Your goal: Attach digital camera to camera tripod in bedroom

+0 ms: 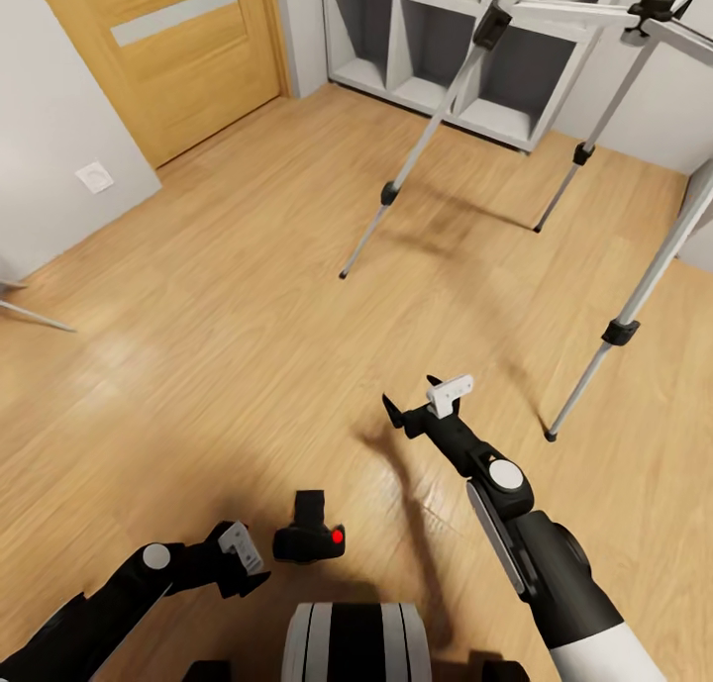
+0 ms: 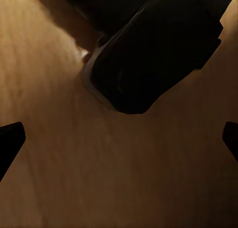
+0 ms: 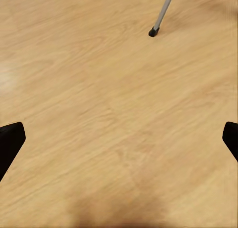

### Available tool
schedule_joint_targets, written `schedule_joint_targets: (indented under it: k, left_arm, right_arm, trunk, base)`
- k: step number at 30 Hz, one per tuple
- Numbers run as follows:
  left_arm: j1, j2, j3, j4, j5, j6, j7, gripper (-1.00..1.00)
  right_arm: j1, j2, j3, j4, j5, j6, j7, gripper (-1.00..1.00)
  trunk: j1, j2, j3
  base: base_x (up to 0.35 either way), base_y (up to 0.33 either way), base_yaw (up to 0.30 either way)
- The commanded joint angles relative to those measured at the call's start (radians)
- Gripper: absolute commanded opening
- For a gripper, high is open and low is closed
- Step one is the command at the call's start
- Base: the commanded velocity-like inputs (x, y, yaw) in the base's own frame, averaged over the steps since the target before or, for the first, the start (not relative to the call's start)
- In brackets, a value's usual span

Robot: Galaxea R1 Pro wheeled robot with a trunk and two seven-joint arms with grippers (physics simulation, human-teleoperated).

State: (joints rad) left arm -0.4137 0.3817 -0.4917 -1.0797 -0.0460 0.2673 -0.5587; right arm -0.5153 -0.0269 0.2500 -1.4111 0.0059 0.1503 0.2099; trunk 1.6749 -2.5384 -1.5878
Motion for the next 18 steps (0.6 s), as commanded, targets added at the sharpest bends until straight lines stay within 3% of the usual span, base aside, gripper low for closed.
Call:
schedule_joint_targets:
  k: [1,7,18]
  left_arm:
    - [0.000,0.001,-0.001,-0.002,-0.005,0.004,-0.003,1.00]
    - [0.000,0.007,0.002,0.007,-0.005,0.003,-0.003,1.00]
    - [0.000,0.049,0.013,-0.011,-0.005,0.003,-0.004,1.00]
  right_arm:
    - [0.000,-0.001,0.001,-0.002,0.000,0.006,0.002,1.00]
    - [0.000,-0.001,0.003,0.000,0.000,0.006,0.001,1.00]
    - [0.000,-0.001,0.003,0.004,0.000,0.006,0.001,1.00]
  trunk:
    - [0.000,-0.001,-0.005]
    - [0.003,-0.002,-0.028]
    - [0.008,-0.005,-0.070]
  base:
    - [0.000,0.000,0.000]
    - [0.000,0.000,0.000]
    - [0.000,0.000,0.000]
